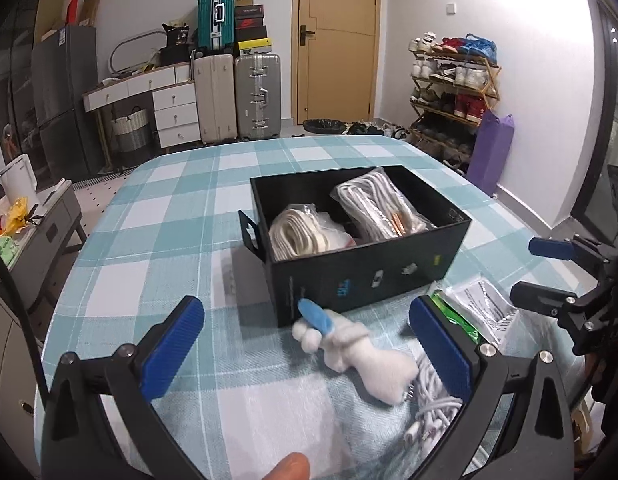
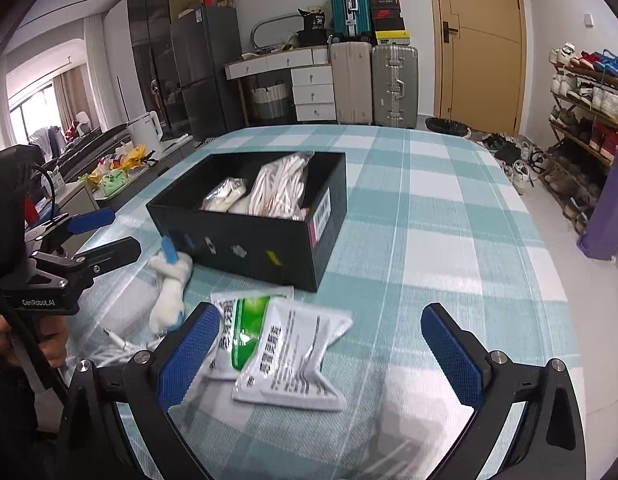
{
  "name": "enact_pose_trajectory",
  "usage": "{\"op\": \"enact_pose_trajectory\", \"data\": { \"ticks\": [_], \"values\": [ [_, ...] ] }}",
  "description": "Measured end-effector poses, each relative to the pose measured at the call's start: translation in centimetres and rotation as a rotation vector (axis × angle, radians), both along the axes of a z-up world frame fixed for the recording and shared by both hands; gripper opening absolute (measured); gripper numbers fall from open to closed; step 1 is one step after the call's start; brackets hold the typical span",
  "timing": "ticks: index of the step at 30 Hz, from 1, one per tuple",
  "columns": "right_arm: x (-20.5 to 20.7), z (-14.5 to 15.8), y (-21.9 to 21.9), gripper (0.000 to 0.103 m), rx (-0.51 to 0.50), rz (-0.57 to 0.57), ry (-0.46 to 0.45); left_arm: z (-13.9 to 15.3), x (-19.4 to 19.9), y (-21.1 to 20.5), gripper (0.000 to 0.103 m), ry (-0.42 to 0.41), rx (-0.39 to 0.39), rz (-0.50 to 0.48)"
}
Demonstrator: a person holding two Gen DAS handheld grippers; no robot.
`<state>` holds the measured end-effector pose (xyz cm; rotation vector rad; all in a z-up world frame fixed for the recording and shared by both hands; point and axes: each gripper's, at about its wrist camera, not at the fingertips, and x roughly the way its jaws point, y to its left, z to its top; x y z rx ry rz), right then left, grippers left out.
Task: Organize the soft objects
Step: 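Move the left tool to the coiled white cable and close on it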
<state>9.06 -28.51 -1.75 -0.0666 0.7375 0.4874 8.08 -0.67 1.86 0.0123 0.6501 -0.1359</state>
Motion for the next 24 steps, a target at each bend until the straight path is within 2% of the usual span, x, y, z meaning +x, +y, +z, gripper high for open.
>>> {"op": "enact_pose_trajectory", "data": {
  "ticks": [12,16,24],
  "values": [
    [-0.3,-1.2,0.1,0.103,-0.016,0.007,0.047,-0.1,-1.8,-0.7,0.103,0.046,-0.004,-0.047],
    [-0.3,-1.4,0.5,0.103,-0.021,0.014,0.052,-0.5,-2.2,-1.3,0.103,0.082,-0.007,-0.111],
    [-0.3,-1.5,0.6,0.103,-0.018,0.021,0.056,-0.9,-3.2,-2.7,0.103,0.103,-0.003,-0.178]
  ]
}}
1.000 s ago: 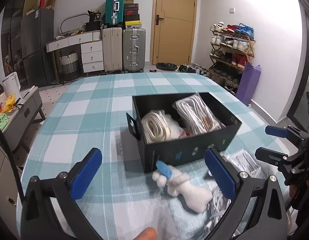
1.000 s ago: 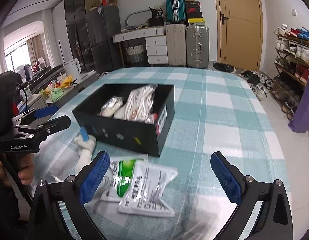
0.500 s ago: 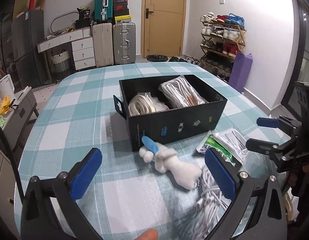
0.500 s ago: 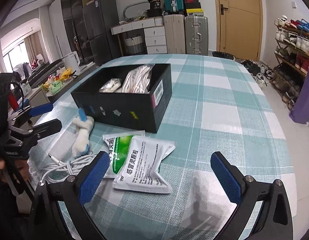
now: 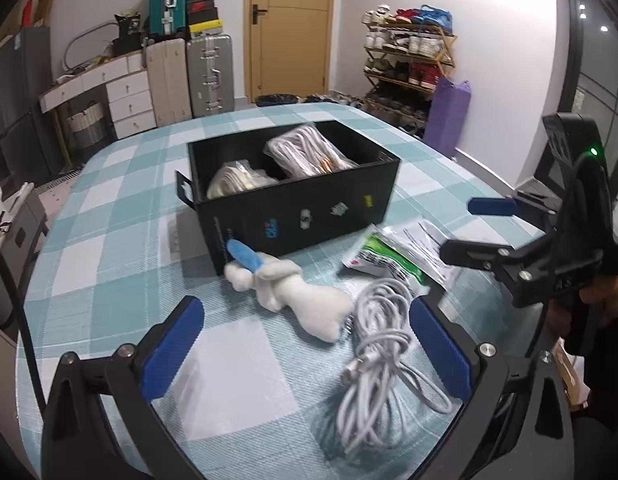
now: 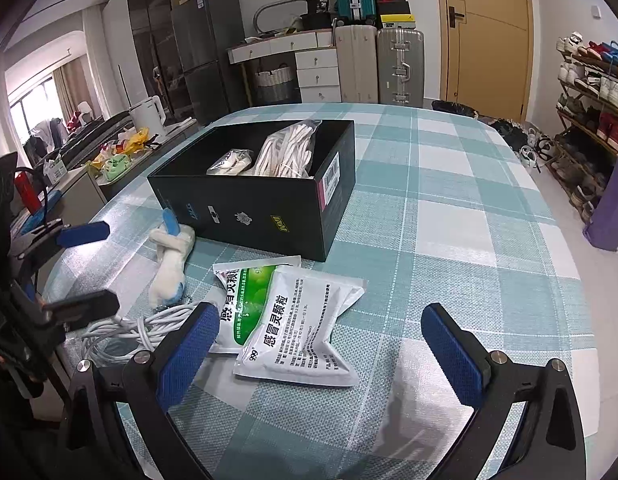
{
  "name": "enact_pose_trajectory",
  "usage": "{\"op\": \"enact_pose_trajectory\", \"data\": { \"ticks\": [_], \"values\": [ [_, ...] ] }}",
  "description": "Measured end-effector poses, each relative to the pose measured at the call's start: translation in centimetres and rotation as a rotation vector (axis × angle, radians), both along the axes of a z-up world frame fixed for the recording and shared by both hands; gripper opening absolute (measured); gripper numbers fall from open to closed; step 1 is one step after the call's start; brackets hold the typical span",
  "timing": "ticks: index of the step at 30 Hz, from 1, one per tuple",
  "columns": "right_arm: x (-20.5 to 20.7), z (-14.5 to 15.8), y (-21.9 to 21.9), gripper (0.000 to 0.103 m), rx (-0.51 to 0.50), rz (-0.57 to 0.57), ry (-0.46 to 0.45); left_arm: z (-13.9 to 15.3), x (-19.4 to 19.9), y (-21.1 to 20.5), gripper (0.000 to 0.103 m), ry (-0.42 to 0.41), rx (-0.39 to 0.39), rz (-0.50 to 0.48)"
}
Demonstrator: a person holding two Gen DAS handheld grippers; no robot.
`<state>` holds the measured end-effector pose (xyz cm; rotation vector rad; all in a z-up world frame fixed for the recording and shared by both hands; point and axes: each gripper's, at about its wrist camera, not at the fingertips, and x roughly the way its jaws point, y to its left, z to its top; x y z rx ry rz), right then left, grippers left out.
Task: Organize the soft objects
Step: 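Move the left tool to the coiled white cable and close on it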
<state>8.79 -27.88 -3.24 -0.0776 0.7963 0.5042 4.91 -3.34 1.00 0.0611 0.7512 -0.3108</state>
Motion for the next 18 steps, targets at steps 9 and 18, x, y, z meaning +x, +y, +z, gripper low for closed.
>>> {"op": "enact_pose_trajectory", "data": {
  "ticks": [9,18],
  "values": [
    [0.1,-0.2,0.1,0.103,0.008,0.003,0.012,-1.4,-0.4,-1.6,0.103,0.058,0.024,-0.056],
    [0.7,-0.9,0.1,0.103,0.013,-0.017,0.048,-2.4,-0.8,-2.4,0.100,0.086,0.026,-0.086]
  ]
}}
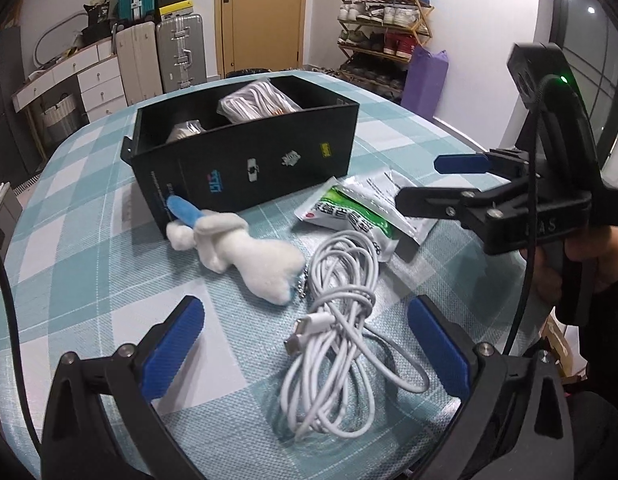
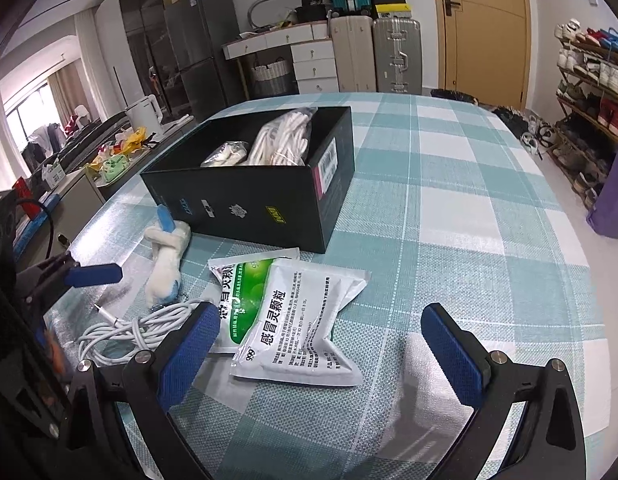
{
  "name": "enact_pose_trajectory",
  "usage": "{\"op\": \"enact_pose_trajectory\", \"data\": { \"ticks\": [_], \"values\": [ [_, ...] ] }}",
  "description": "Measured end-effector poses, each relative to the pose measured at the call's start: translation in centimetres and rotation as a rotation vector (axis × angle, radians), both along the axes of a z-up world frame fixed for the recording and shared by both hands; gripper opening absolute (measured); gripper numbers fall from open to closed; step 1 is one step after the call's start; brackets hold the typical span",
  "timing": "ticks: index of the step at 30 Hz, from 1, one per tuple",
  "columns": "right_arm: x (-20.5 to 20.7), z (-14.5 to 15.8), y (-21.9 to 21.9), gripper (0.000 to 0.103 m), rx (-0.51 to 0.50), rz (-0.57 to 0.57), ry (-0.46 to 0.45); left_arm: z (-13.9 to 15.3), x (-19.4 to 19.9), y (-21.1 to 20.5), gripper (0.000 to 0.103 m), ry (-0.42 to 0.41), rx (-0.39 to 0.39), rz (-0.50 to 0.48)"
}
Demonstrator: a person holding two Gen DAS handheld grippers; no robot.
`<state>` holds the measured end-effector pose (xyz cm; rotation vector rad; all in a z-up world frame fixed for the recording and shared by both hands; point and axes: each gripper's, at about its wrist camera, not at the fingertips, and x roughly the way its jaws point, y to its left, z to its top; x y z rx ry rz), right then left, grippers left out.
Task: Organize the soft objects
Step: 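Move the left tool to the coiled white cable and close on it, then close the right gripper on the white medicine sachet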
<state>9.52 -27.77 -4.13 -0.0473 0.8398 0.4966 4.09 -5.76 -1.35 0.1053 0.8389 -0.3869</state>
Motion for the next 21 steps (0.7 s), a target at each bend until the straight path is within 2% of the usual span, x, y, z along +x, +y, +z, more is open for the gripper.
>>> {"op": "enact_pose_trajectory", "data": {
  "ticks": [3,6,8,10,12,14,16,21],
  "values": [
    [0.3,-0.4,0.2,0.102,-0.012,-0.006,0.020,-0.2,-0.3,-0.5,0.088,0.011,0.017,-0.029],
    [0.5,-0.6,0.5,0.101,-0.018,-0.001,0.032,-0.4,-0.5,-0.8,0.079,0.021,0.019,-0.054],
    [0.6,-0.8,0.7,0.097,-0.019,0.006,0.036,-0.4,-0.6,-0.9,0.072,0.026,0.009,-0.070],
    [0.8,-1.1,0.9,0.085,-0.021,0.009,0.048,-0.5,-0.6,-1.0,0.063,0.036,0.004,-0.083],
    [1.1,-1.4,0.9,0.079,-0.022,0.010,0.064,-0.6,-0.7,-1.0,0.053,0.042,-0.001,-0.091],
    [1.1,-1.5,1.0,0.076,-0.018,0.012,0.064,-0.6,-0.7,-0.9,0.049,0.044,0.002,-0.085],
    [1.1,-1.5,1.0,0.070,-0.014,0.022,0.064,-0.6,-0.7,-0.7,0.048,0.047,-0.014,-0.082],
    [0.9,-1.4,1.2,0.064,-0.014,0.033,0.060,-0.6,-0.6,-0.7,0.045,0.043,-0.014,-0.074]
  ]
}}
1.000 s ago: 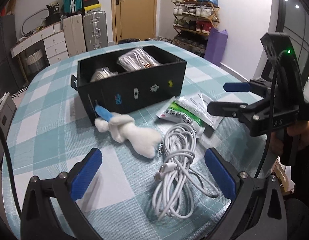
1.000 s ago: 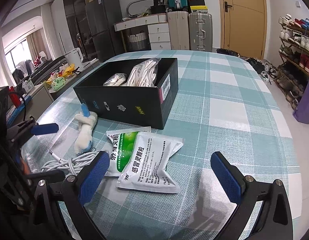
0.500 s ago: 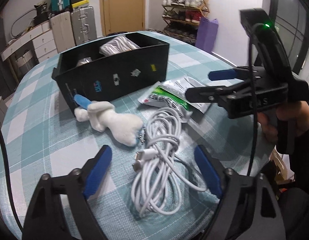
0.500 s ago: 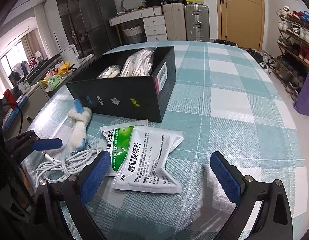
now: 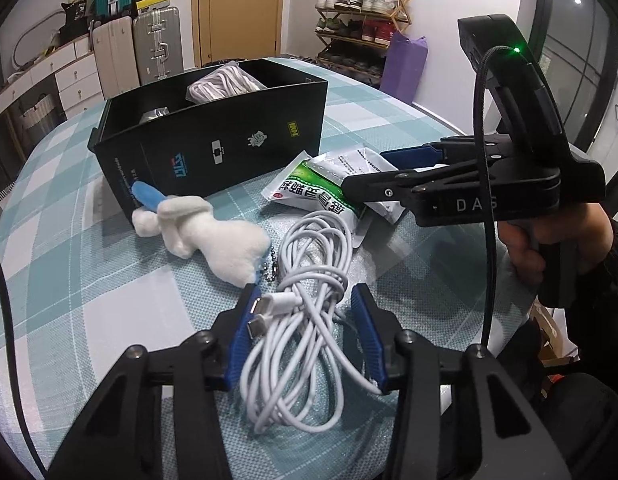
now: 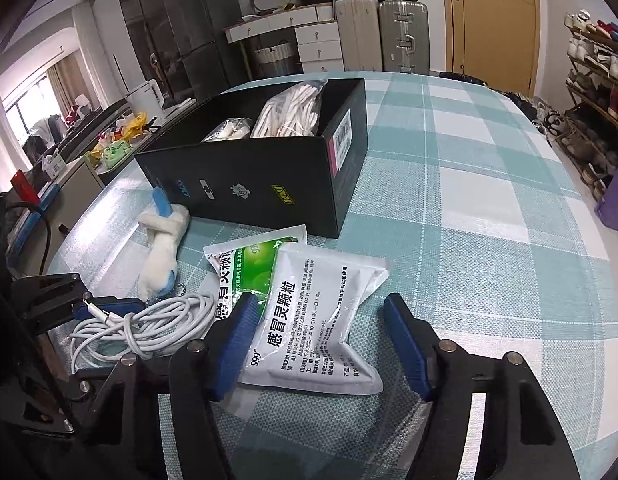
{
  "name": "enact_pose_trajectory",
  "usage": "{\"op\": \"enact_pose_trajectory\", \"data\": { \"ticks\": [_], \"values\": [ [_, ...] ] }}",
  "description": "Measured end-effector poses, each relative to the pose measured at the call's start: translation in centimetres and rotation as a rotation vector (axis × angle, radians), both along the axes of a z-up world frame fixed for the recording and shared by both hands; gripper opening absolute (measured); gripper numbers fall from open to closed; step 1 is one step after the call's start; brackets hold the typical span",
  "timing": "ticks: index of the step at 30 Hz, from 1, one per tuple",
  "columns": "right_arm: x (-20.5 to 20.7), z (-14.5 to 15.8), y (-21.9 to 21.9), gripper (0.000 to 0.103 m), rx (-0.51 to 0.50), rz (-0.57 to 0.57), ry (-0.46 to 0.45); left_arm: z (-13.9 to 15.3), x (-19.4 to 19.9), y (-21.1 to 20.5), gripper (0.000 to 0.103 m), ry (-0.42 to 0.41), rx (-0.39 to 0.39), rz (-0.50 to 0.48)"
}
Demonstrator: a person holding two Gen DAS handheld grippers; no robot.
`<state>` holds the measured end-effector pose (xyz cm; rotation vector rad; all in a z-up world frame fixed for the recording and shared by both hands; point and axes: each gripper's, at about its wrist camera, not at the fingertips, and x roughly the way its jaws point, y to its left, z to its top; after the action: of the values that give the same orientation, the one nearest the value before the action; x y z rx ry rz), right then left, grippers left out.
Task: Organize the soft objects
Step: 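Close the right gripper on the white medicine sachet, then carry the white cable with the left gripper into the box while the right carries the sachet there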
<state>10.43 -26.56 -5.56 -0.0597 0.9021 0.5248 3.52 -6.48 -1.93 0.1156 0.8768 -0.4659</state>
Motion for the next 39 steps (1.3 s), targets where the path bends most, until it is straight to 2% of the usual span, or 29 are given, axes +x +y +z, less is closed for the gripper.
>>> {"op": "enact_pose_trajectory", "data": {
  "ticks": [4,10,17,24,39],
  "values": [
    [-0.1,0.1,0.1,0.048,0.007,0.012,-0.001,0.0,0.2,0.0,0.042,-0.005,0.003,0.006],
    [-0.2,0.3,0.0,0.038,0.030,0.022,-0.003,-0.1,0.3,0.2,0.033,-0.001,-0.016,0.001],
    [-0.5,0.9,-0.6,0.037,0.051,0.019,-0.030,0.5,-0.1,0.8,0.031,-0.011,-0.047,0.004],
    [-1.1,2.3,-1.0,0.037,0.080,0.018,-0.081,1.7,-0.5,2.1,0.031,-0.037,-0.114,0.013],
    [-2.2,5.1,-0.8,0.037,0.132,0.028,-0.161,4.9,0.4,5.1,0.032,-0.123,-0.179,0.122]
  ]
}}
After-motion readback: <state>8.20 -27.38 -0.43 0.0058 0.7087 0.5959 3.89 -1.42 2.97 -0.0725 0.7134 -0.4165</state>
